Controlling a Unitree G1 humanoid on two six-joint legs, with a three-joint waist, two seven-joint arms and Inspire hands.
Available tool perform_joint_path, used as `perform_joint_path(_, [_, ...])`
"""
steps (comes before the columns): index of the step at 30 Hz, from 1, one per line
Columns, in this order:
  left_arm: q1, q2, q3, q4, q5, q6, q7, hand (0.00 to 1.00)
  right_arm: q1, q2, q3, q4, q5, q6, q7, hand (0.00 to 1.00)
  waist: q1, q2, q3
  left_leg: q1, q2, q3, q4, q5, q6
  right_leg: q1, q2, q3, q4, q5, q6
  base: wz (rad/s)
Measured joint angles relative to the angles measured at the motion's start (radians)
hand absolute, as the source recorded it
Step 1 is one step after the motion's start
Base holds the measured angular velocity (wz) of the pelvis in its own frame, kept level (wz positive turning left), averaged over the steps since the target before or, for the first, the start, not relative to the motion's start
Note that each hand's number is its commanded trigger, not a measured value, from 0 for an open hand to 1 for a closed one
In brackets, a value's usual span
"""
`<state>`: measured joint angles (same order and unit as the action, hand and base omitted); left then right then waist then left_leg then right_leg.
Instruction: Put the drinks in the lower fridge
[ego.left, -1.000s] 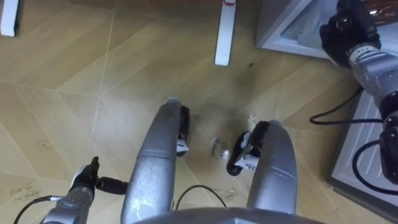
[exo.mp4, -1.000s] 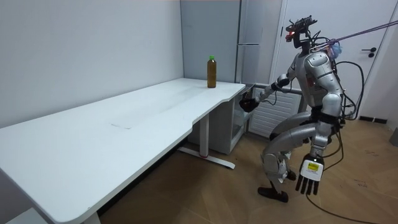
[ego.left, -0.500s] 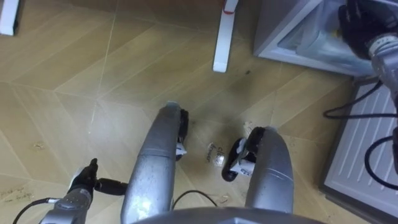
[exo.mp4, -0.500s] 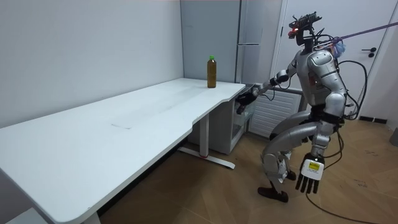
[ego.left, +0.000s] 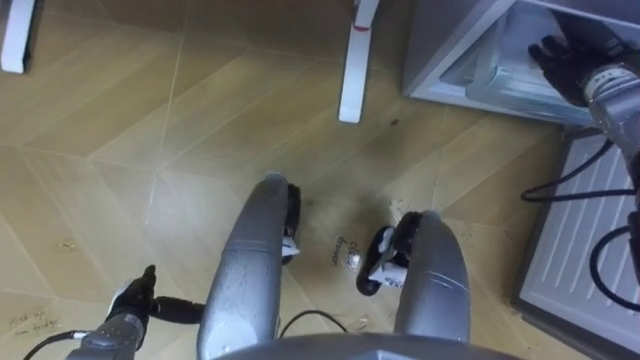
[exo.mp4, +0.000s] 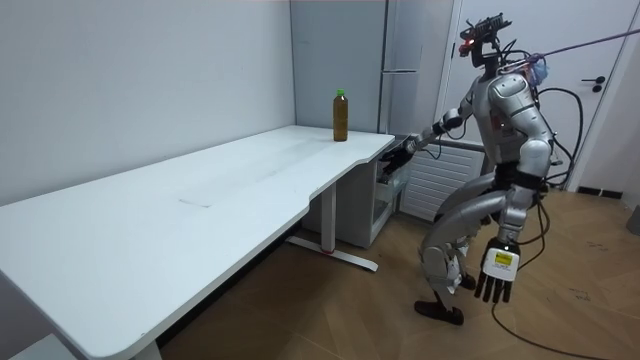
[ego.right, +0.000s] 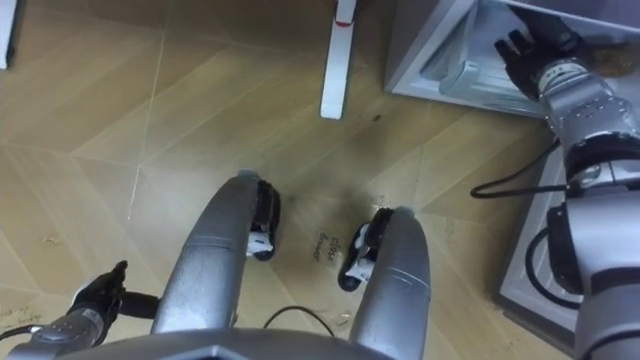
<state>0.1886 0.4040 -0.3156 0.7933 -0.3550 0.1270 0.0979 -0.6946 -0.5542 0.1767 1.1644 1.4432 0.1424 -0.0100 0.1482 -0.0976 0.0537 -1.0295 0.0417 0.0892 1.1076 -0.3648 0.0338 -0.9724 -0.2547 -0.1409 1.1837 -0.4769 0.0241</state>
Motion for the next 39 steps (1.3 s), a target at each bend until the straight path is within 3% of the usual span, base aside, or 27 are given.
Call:
perform_joint_path(5, [-0.001,-0.001,0.0,0.011,0.006,0.004,-0.004,0.0,0.014,0.0,0.033,0.003,-0.042,0.0,0.016,0.0,0.0,0.008,0.0005,0.052,-0.002,0.001,-0.038,0.003,-0.005,0.049,0.013,0.005,-0.036,0.005,0.008,0.0])
perform_joint_path(8, [-0.003,0.001,0.01,0.02,0.011,0.003,-0.022,0.0,0.054,0.0,0.037,0.003,-0.077,0.002,0.048,0.0,0.002,0.011,0.0,0.101,-0.002,-0.006,-0.08,0.008,-0.011,0.105,0.017,-0.012,-0.083,0.015,0.002,0.03])
perform_joint_path(12, [-0.007,0.001,0.01,0.052,0.012,-0.001,-0.053,0.0,0.104,0.001,0.037,0.003,-0.093,0.014,0.091,0.0,-0.002,0.014,-0.0001,0.172,-0.002,-0.008,-0.131,0.011,-0.014,0.18,0.031,-0.016,-0.143,0.022,0.01,0.0])
perform_joint_path(21, [-0.026,-0.005,0.116,0.135,0.046,-0.006,-0.085,0.0,0.212,0.0,0.005,0.046,-0.159,0.017,0.217,0.0,-0.029,0.027,-0.0063,0.325,0.004,-0.009,-0.235,0.013,-0.019,0.352,0.048,-0.046,-0.275,0.038,0.021,0.01])
perform_joint_path(23, [-0.023,-0.014,0.12,0.145,0.071,-0.007,-0.085,0.0,0.244,0.001,-0.016,0.052,-0.189,0.019,0.234,0.0,-0.03,0.042,-0.0128,0.369,0.005,-0.011,-0.264,0.013,-0.019,0.404,0.053,-0.059,-0.318,0.047,0.025,0.03])
perform_joint_path(24, [-0.023,-0.028,0.12,0.157,0.085,-0.005,-0.085,0.0,0.266,0.001,-0.03,0.054,-0.203,0.019,0.244,0.0,-0.035,0.054,-0.0199,0.403,0.005,-0.011,-0.29,0.015,-0.019,0.443,0.056,-0.065,-0.353,0.057,0.03,0.0])
perform_joint_path(27, [-0.016,-0.048,0.125,0.18,0.107,-0.003,-0.086,0.0,0.345,0.003,-0.072,0.053,-0.259,0.02,0.279,0.0,-0.037,0.069,-0.0313,0.506,-0.003,-0.009,-0.355,0.019,-0.019,0.553,0.059,-0.075,-0.427,0.068,0.041,0.04])
perform_joint_path(30, [-0.002,-0.058,0.161,0.173,0.201,-0.003,-0.09,0.0,0.409,0.01,-0.083,0.055,-0.318,0.01,0.313,0.0,-0.045,0.062,-0.0379,0.608,-0.003,-0.01,-0.428,0.028,-0.027,0.66,0.069,-0.091,-0.511,0.082,0.043,0.03])
perform_joint_path(33, [0.017,-0.066,0.177,0.166,0.269,-0.003,-0.103,0.0,0.469,0.042,-0.085,0.054,-0.363,0.012,0.341,0.0,-0.061,0.048,-0.0497,0.694,0.002,-0.014,-0.503,0.042,-0.04,0.752,0.086,-0.111,-0.602,0.102,0.04,0.05])
perform_joint_path(39, [0.047,-0.111,0.196,0.147,0.281,-0.007,-0.086,0.0,0.616,0.135,-0.083,0.033,-0.425,0.011,0.373,0.0,-0.075,0.037,-0.0537,0.853,0.016,-0.013,-0.614,0.054,-0.058,0.945,0.129,-0.14,-0.798,0.153,0.04,0.0])
